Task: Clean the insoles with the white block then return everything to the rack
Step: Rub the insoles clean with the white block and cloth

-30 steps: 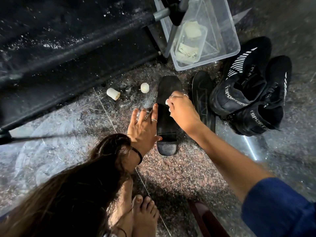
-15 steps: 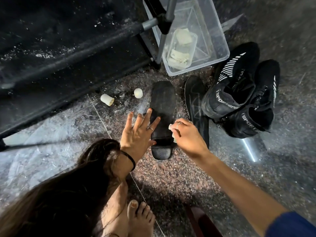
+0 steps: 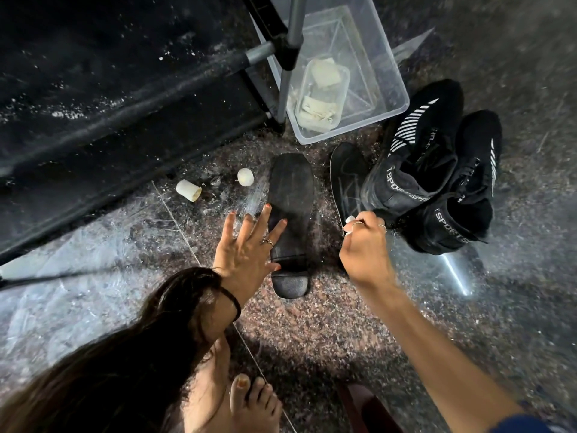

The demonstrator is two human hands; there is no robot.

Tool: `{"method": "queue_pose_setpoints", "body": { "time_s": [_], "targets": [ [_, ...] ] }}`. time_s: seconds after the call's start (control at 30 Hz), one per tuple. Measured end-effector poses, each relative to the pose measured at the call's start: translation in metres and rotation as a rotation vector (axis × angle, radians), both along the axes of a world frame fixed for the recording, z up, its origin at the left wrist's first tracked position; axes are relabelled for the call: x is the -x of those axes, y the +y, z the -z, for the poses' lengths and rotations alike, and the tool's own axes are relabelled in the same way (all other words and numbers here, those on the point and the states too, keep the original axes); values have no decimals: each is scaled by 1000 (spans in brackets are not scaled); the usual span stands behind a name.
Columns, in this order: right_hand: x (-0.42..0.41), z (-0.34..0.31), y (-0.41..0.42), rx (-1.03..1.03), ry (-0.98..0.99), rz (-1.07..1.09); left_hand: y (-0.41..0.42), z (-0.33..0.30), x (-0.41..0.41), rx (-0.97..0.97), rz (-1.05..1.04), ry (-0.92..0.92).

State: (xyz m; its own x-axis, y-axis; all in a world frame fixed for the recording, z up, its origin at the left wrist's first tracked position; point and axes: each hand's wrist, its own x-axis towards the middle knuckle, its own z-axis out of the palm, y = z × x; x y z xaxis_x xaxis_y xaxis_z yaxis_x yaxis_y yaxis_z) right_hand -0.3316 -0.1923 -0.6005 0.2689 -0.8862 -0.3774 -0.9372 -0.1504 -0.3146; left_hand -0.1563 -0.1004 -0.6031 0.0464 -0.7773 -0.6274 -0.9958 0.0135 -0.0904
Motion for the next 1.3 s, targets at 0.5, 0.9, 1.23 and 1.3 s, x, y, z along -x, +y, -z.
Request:
{"method": "queue_pose_setpoints", "body": {
  "time_s": [0.5, 0.9, 1.23, 1.3],
  "targets": [
    [-13, -8, -4, 23, 70, 25, -4, -7, 6, 14, 82, -22],
    [-14, -8, -6, -26, 6, 104, -29, -4, 33, -17, 212, 107],
    [-36, -19, 24, -86, -74, 60, 1, 5, -13, 74, 197, 88],
    [-42, -17, 36, -108, -106, 50, 12, 7, -25, 133, 183, 114]
  ]
}}
